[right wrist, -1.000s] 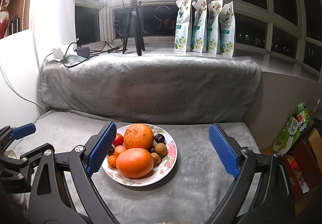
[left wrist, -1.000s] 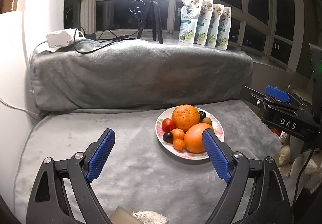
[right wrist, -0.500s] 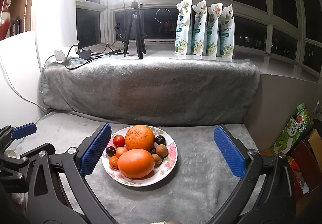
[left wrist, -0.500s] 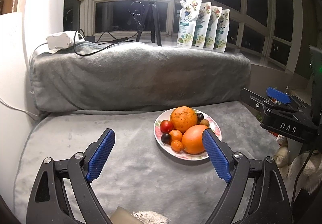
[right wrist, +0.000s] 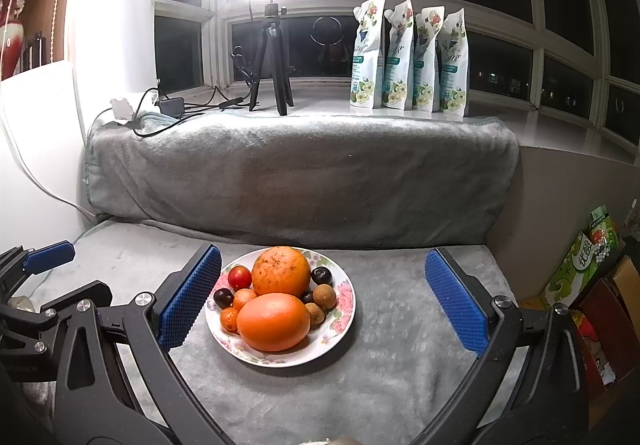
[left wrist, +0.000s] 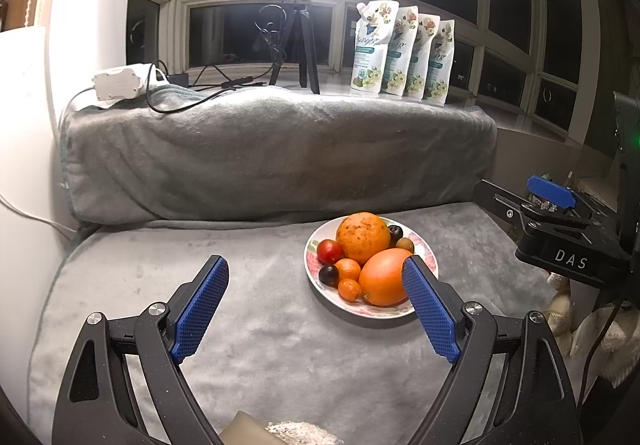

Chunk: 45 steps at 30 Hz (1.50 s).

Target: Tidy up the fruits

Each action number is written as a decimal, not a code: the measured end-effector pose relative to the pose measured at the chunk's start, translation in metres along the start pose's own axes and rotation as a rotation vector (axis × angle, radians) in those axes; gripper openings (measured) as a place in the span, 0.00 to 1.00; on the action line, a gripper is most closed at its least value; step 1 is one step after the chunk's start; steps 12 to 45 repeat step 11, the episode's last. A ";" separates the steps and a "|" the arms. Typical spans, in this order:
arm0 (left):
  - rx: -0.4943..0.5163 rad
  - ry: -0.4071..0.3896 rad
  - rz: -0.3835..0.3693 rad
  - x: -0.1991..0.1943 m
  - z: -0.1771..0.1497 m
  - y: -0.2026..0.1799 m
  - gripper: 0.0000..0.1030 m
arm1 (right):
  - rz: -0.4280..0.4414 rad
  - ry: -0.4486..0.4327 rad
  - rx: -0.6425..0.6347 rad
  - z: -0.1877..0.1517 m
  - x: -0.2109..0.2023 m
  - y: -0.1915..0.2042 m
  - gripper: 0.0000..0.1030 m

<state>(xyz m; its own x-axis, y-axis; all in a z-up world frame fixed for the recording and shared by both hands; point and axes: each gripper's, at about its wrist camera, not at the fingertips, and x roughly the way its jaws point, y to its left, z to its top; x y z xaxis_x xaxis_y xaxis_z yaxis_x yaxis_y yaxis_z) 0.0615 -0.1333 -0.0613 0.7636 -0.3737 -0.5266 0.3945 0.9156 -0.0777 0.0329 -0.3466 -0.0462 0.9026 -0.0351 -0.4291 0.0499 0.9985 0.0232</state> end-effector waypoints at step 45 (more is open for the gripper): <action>0.001 -0.014 0.005 -0.004 -0.001 -0.001 0.86 | -0.002 0.001 0.001 -0.001 -0.001 0.001 1.00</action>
